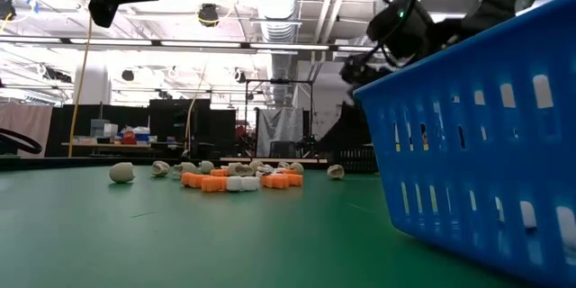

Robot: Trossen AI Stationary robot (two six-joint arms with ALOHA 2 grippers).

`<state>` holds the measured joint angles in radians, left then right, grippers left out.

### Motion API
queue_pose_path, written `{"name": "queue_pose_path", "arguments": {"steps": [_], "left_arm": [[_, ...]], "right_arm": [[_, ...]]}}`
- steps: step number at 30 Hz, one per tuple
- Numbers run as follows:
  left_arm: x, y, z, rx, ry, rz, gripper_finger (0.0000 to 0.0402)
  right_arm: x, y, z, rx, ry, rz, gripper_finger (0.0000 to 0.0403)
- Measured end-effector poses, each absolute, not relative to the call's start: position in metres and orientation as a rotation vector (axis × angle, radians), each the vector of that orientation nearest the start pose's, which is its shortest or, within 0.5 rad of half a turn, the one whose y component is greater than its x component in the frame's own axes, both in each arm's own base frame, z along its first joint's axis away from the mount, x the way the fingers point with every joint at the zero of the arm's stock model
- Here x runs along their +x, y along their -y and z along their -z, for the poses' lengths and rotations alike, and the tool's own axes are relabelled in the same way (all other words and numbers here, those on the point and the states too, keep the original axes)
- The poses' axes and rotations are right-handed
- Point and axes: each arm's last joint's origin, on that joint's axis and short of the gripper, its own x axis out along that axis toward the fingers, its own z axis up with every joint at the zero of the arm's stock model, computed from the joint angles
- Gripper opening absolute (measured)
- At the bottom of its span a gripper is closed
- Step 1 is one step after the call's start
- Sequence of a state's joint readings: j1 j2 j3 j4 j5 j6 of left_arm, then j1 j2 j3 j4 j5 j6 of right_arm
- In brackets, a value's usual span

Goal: Sort Halloween decoration
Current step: Put the white skull toy into the bottom black basket

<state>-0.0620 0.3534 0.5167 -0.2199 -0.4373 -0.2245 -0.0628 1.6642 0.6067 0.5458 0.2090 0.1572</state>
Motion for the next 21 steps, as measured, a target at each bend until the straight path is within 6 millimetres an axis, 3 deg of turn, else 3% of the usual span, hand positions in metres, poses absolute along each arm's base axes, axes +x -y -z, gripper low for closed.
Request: {"name": "queue_pose_path", "arguments": {"steps": [13,21], "left_arm": [[0.097,-0.009,-0.288,-0.199,-0.011,-0.48,0.0],[0.097,-0.009,-0.287,-0.196,-0.02,-0.482,0.0]], "right_arm": [[0.308,0.021,-0.087,0.19,-0.567,0.349,0.0288],[0.306,0.018,-0.066,0.153,-0.633,0.407,0.0246]]}}
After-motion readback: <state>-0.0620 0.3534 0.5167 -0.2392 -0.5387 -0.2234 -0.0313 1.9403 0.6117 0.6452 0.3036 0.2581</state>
